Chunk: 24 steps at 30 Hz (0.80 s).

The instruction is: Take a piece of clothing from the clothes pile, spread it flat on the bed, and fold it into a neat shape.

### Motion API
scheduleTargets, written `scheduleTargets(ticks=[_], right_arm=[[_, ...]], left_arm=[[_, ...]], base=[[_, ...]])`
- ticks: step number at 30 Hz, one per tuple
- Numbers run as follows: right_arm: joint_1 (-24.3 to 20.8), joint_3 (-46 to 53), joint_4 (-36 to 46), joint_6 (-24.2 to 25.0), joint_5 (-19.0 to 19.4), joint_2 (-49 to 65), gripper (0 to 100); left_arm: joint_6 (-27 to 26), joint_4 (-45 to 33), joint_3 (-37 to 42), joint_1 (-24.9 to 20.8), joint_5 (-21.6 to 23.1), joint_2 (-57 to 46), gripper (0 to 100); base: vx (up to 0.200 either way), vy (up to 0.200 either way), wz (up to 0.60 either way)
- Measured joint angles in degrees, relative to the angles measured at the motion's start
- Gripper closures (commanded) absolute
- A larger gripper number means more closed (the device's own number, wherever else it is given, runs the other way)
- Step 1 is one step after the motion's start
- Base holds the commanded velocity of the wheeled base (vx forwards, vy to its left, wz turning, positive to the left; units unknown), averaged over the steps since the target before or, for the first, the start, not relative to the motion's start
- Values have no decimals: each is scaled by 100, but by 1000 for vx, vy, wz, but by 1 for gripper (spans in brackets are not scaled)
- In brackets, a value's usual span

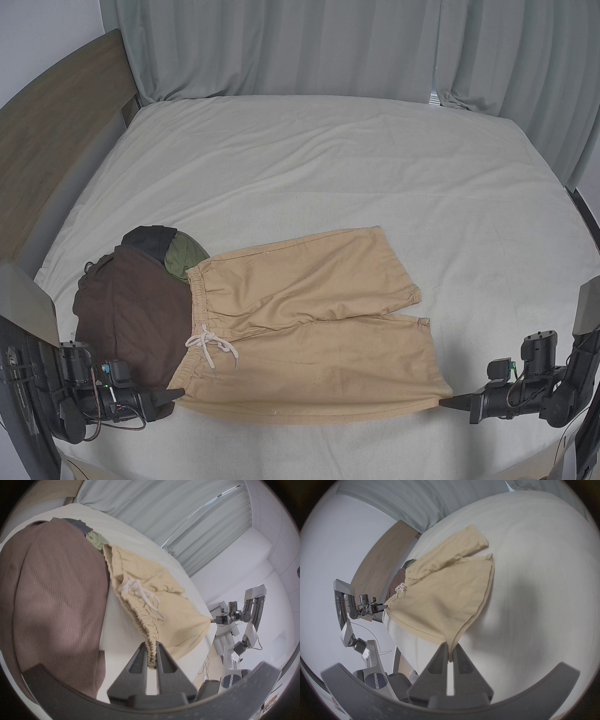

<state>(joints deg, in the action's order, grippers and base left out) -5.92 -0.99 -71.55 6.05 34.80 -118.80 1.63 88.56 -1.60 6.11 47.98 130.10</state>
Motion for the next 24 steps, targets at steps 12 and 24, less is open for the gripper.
scheduleTargets(ticks=[12,24], right_arm=[[-77,-2,-1576,750,69,122,100],[-124,-80,-1655,868,77,37,100]], left_arm=[[1453,-2,-805,-327,65,-840,100],[1525,0,-1052,-446,22,-1020,100]], base=[[0,0,0],[0,0,0]])
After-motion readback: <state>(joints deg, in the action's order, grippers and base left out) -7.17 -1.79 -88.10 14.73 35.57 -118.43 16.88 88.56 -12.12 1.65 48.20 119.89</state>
